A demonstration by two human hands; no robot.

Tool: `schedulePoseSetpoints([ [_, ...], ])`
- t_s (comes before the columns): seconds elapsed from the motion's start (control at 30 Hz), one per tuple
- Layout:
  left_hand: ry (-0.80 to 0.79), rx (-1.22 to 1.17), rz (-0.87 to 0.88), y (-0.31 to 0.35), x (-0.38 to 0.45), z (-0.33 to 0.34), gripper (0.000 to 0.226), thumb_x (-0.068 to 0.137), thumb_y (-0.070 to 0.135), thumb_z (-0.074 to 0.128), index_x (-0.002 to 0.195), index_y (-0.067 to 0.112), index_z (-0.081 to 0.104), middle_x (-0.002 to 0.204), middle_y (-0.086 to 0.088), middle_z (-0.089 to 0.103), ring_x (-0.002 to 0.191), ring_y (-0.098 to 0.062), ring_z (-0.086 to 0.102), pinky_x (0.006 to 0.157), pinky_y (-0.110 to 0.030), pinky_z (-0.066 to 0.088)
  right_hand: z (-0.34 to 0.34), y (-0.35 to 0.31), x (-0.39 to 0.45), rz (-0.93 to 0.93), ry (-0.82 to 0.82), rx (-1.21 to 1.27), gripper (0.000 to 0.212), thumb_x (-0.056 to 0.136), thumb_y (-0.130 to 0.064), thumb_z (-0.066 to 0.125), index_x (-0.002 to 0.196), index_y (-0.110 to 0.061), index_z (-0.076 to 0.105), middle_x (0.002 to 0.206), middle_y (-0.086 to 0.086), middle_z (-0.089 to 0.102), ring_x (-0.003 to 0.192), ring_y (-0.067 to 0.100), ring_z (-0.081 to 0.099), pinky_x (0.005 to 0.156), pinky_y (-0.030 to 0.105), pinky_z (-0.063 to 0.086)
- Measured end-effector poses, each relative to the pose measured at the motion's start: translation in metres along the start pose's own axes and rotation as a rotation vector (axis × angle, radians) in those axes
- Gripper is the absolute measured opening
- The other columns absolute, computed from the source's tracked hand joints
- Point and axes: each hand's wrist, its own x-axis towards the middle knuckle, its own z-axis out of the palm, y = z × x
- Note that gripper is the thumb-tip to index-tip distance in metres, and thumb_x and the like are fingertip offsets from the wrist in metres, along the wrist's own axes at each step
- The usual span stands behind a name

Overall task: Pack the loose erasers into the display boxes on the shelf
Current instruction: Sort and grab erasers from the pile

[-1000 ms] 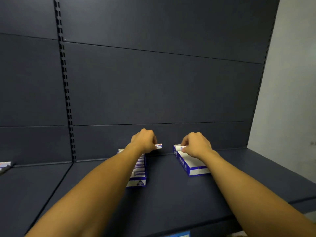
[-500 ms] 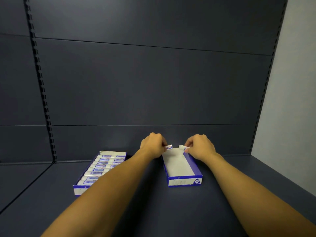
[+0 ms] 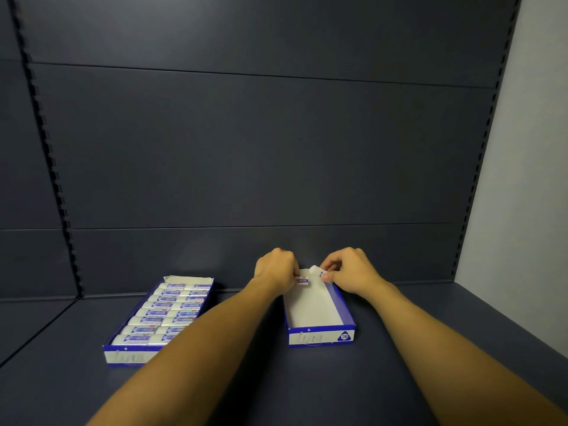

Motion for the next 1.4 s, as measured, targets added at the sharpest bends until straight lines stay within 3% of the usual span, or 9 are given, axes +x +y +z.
schedulePoseSetpoints([
  [0.1, -0.015, 0.023, -0.026, 0.002, 0.000, 0.001, 0.016, 0.094, 0.024, 0.066, 0.103, 0.021, 0.078, 0.098, 0.001, 0.073, 0.085, -0.019, 0.066, 0.065, -0.029, 0.049, 0.004, -0.001, 0.001, 0.001, -0.013, 0.003, 0.012, 0.086, -0.025, 0.080, 0.089, -0.027, 0.068, 0.087, -0.007, 0.071, 0.077, 0.007, 0.066, 0.060, 0.014, 0.048],
  [0.2, -0.008, 0.047, -0.059, 0.002, -0.001, 0.002, 0.014, 0.093, 0.020, 0.066, 0.102, 0.019, 0.077, 0.099, -0.002, 0.073, 0.084, -0.020, 0.067, 0.070, -0.033, 0.056, 0.008, -0.002, 0.002, 0.006, -0.009, -0.001, 0.011, 0.086, -0.023, 0.079, 0.092, -0.023, 0.070, 0.087, -0.006, 0.070, 0.076, 0.007, 0.064, 0.061, 0.015, 0.047],
  [0.37, -0.020, 0.095, -0.066, 0.002, 0.000, 0.004, 0.016, 0.094, 0.013, 0.065, 0.106, 0.015, 0.074, 0.102, -0.005, 0.070, 0.086, -0.023, 0.067, 0.076, -0.036, 0.059, 0.013, -0.001, 0.005, 0.026, -0.031, -0.030, 0.013, 0.085, -0.027, 0.080, 0.092, -0.024, 0.069, 0.091, -0.004, 0.072, 0.081, 0.011, 0.068, 0.071, 0.023, 0.057],
  [0.53, -0.027, 0.140, -0.103, 0.004, -0.001, 0.001, 0.020, 0.091, 0.010, 0.065, 0.108, 0.016, 0.074, 0.103, -0.005, 0.067, 0.087, -0.025, 0.065, 0.070, -0.034, 0.053, 0.014, -0.005, 0.005, 0.015, -0.039, -0.099, 0.009, 0.085, -0.027, 0.079, 0.087, -0.024, 0.072, 0.084, -0.005, 0.070, 0.081, 0.013, 0.069, 0.078, 0.034, 0.061],
  [0.7, 0.013, 0.171, -0.191, 0.009, -0.005, 0.002, 0.012, 0.094, 0.016, 0.066, 0.106, 0.016, 0.070, 0.090, -0.003, 0.059, 0.075, -0.021, 0.058, 0.068, -0.032, 0.050, 0.014, -0.008, 0.008, 0.017, -0.005, -0.126, 0.017, 0.082, -0.028, 0.080, 0.073, -0.031, 0.066, 0.078, -0.009, 0.069, 0.078, 0.013, 0.068, 0.079, 0.038, 0.061],
  [0.87, 0.019, 0.193, -0.196, 0.013, -0.008, 0.000, 0.013, 0.094, 0.015, 0.065, 0.107, 0.014, 0.069, 0.095, -0.005, 0.063, 0.076, -0.021, 0.055, 0.067, -0.032, 0.046, 0.019, -0.012, 0.014, -0.003, 0.022, -0.074, 0.009, 0.084, -0.024, 0.080, 0.092, -0.024, 0.075, 0.089, -0.005, 0.071, 0.082, 0.013, 0.067, 0.080, 0.037, 0.060],
  [1.07, 0.015, 0.147, -0.173, 0.013, -0.012, -0.001, 0.015, 0.095, 0.017, 0.064, 0.109, 0.014, 0.069, 0.092, -0.004, 0.061, 0.084, -0.023, 0.064, 0.071, -0.033, 0.051, 0.029, -0.015, 0.019, -0.006, 0.022, -0.140, 0.016, 0.085, -0.026, 0.079, 0.099, -0.017, 0.077, 0.098, 0.001, 0.071, 0.085, 0.017, 0.067, 0.081, 0.036, 0.060],
  [1.23, 0.034, 0.174, -0.143, 0.013, -0.014, 0.002, 0.023, 0.096, 0.017, 0.064, 0.119, 0.013, 0.066, 0.115, -0.010, 0.065, 0.107, -0.025, 0.059, 0.084, -0.037, 0.055, 0.033, -0.013, 0.018, 0.019, 0.010, -0.205, 0.010, 0.089, -0.024, 0.075, 0.097, -0.018, 0.075, 0.099, 0.002, 0.070, 0.085, 0.016, 0.066, 0.077, 0.031, 0.059],
  [1.4, 0.066, 0.176, -0.136, 0.014, -0.012, 0.002, 0.024, 0.096, 0.011, 0.062, 0.119, 0.010, 0.067, 0.118, -0.011, 0.065, 0.114, -0.025, 0.056, 0.084, -0.036, 0.053, 0.033, -0.018, 0.019, -0.004, 0.029, -0.276, 0.012, 0.092, -0.026, 0.072, 0.101, -0.019, 0.073, 0.101, 0.001, 0.069, 0.085, 0.016, 0.064, 0.076, 0.029, 0.057],
])
